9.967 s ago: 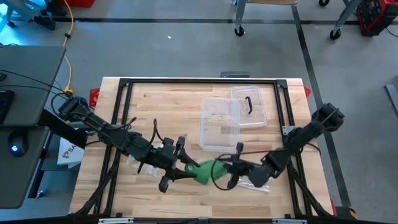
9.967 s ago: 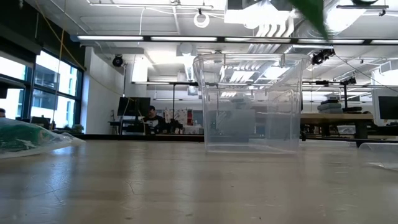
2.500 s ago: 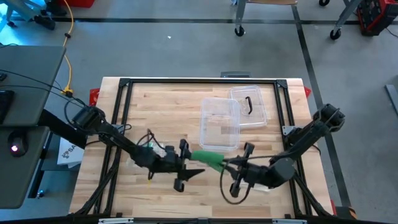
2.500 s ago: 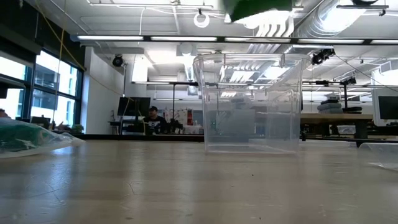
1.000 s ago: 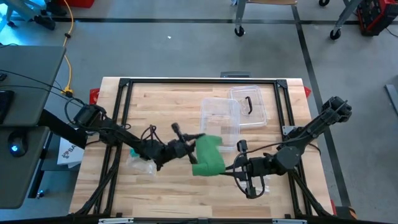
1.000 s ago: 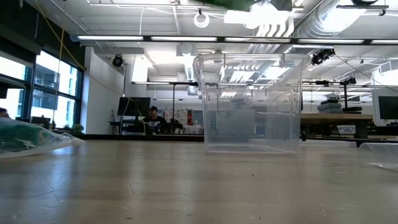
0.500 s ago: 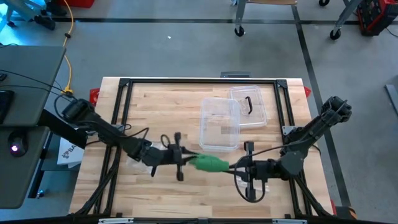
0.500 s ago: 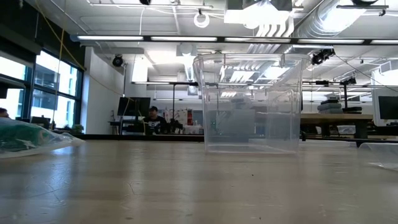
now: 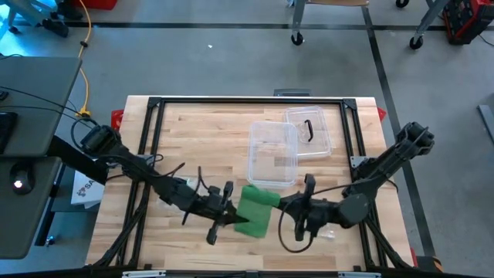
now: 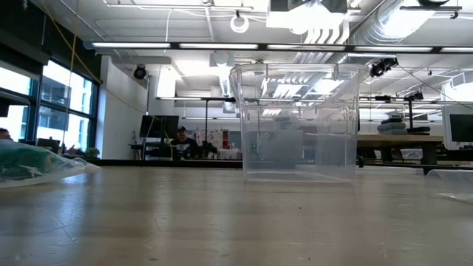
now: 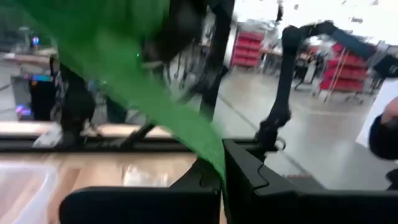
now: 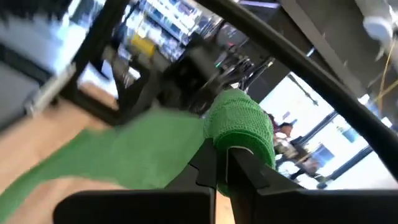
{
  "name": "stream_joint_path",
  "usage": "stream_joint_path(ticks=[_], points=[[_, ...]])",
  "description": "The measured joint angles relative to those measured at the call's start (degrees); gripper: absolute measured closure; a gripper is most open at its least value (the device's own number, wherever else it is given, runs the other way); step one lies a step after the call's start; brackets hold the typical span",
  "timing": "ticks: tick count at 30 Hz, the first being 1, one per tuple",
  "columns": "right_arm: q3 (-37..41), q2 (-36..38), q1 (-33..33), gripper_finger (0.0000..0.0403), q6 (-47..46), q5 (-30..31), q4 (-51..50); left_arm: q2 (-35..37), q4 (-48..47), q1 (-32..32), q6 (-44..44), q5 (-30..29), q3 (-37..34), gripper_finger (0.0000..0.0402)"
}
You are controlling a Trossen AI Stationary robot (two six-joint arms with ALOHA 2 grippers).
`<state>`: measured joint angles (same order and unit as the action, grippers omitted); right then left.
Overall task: Roll bandage
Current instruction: Roll the green bandage
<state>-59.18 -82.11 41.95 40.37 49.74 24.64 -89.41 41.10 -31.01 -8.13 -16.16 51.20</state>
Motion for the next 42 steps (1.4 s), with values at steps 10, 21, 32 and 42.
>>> stream_joint_path(ticks=[10,21,32,42], points=[[0.0,-6.71,0.53,0.0391,20.1,7.18,0.38,0.03,-0.16,-0.19,-3.11,1.66,0.0,0.0382],[0.0,-6.93,3.0,0.0387,26.14,10.9,0.59,1.06,-12.91,2.71,-14.33,13.81,0.0,0.0242],[0.0,-6.93,5.09,0.0387,28.84,12.43,3.38,4.59,-30.55,5.34,-17.04,10.11,-0.04,0.0216],[0.0,-6.93,5.35,0.0386,27.57,12.18,3.96,12.84,-17.3,-5.27,8.41,-18.46,0.03,0.0249]])
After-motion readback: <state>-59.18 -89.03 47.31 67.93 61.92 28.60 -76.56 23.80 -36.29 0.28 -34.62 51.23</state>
